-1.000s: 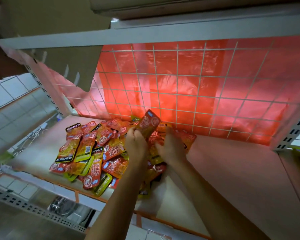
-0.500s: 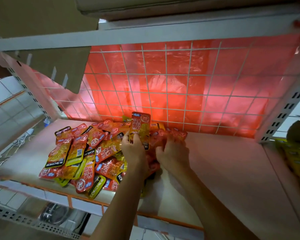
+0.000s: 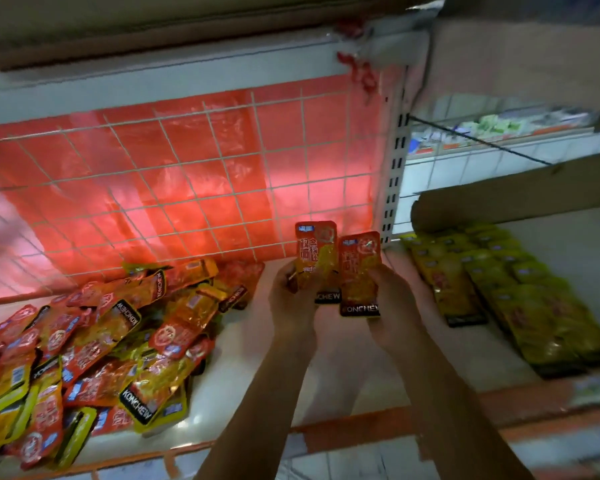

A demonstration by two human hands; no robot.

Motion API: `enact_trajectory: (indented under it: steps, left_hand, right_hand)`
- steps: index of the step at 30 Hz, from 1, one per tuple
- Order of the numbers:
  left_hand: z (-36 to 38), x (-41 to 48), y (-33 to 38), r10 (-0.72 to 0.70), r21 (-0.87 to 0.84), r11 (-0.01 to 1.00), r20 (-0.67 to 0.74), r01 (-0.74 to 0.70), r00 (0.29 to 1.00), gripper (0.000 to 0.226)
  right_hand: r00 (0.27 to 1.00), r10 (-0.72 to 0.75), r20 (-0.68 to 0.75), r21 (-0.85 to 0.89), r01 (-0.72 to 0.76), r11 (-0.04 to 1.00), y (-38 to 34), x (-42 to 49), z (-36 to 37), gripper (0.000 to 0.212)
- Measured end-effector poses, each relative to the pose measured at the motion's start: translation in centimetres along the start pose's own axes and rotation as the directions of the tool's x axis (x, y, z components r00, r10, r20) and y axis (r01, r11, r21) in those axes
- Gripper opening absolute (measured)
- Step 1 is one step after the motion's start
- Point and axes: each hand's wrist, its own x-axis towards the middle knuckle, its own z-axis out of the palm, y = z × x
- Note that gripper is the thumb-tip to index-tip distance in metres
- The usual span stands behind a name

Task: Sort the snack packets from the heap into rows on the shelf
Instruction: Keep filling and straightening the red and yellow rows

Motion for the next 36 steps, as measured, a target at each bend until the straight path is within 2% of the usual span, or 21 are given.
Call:
enact_trajectory:
  steps: [3, 6, 10, 13, 16, 20, 24, 27, 33, 36]
  left_hand:
    - [4.0, -1.8, -1.8, -0.047, 0.029, 0.999, 0.064, 0.045, 0.997, 0.029]
    - [8.2, -4.1, -3.9, -0.078, 0.057, 0.996, 0.131, 0.071, 0.988, 0.041]
    - [14.4, -7.7, -7.2, -0.088, 0.055, 0.995, 0.218, 0.078, 0.972, 0.066]
    - [19.6, -10.9, -10.3, -0.043, 0.06, 0.998, 0.273, 0.028, 0.961, 0.068]
    - [24.4, -13.7, -13.2, -0.076, 0.122, 0.992, 0.298, 0.041, 0.951, 0.064]
    - [30.2, -15.8, -17.0, -0.176, 0.145, 0.98, 0.308, 0.137, 0.935, 0.052]
    - [35.2, -16.4, -20.1, -0.248, 0.218, 0.955, 0.223, 0.199, 0.943, 0.037]
    - [38.2, -15.6, -22.0, -0.272, 0.301, 0.932, 0.212, 0.202, 0.939, 0.026]
    - [44.2, -12.6, -25.3, -0.359, 0.398, 0.887, 0.278, 0.233, 0.891, 0.024]
    - [46.8, -12.0, -26.8, -0.35, 0.448, 0.873, 0.301, 0.193, 0.887, 0.021]
  right_hand:
    - [0.993, -0.072, -0.094, -0.008, 0.071, 0.997, -2.6, -0.7, -4.1, 0.025]
    - [0.981, -0.085, -0.174, -0.05, 0.077, 0.996, -5.2, -1.3, -8.8, 0.03]
    - [0.955, -0.124, -0.269, -0.137, 0.089, 0.987, -8.8, -2.8, -16.3, 0.017]
    - [0.933, -0.19, -0.307, -0.256, 0.111, 0.96, -11.9, -4.3, -22.1, 0.011]
    - [0.918, -0.214, -0.332, -0.302, 0.112, 0.947, -14.7, -5.2, -27.9, 0.008]
    - [0.907, -0.217, -0.36, -0.354, 0.083, 0.932, -17.5, -5.7, -34.6, 0.012]
    - [0.866, -0.193, -0.462, -0.283, 0.063, 0.957, -19.2, -5.2, -39.9, 0.026]
    - [0.845, -0.163, -0.509, -0.216, 0.058, 0.975, -20.1, -4.1, -42.8, 0.023]
    - [0.708, -0.255, -0.659, -0.306, 0.057, 0.95, -21.9, -0.4, -47.6, 0.012]
    - [0.659, -0.27, -0.702, -0.325, 0.041, 0.945, -22.9, 0.8, -49.8, 0.014]
